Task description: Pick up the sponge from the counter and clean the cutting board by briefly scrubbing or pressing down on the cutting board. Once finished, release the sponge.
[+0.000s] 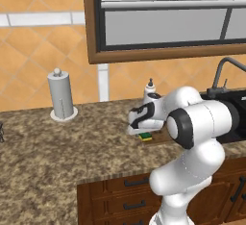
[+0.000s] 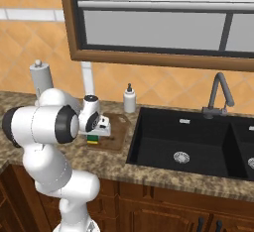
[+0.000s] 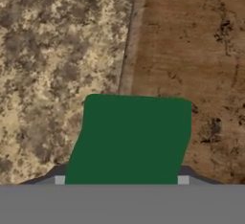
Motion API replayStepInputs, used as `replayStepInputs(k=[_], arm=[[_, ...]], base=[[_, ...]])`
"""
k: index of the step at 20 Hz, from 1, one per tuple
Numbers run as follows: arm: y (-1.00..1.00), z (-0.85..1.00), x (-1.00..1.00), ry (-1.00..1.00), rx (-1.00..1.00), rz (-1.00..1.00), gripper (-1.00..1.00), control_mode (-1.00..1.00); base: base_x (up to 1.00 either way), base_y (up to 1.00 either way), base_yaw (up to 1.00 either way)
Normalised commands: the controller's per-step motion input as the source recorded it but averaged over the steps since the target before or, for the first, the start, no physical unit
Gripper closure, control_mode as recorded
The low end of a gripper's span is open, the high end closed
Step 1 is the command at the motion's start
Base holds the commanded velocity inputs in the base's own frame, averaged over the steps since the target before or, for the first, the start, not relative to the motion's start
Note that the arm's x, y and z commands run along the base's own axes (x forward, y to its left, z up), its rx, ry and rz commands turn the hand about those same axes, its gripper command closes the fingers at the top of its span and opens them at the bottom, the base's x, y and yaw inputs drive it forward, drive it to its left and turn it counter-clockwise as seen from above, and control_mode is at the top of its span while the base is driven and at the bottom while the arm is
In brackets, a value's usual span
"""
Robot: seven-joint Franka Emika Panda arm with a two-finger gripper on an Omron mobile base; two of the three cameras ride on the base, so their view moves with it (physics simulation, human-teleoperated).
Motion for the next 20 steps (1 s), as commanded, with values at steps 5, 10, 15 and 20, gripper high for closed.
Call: replayStepInputs(k=[5,10,15,20], arm=[[-0.06,-0.03,0.32,0.00,-0.05,0.00,1.00,-1.00],[-0.17,-0.11,0.55,-0.04,0.00,-0.01,1.00,-1.00],[-0.15,0.00,0.55,-0.07,0.00,-0.01,1.00,-1.00],[-0.07,0.00,0.56,-0.07,0.00,0.00,1.00,-1.00]], base=[[0.00,0.00,0.00],[0.00,0.00,0.00],[0.00,0.00,0.00],[0.00,0.00,0.00]])
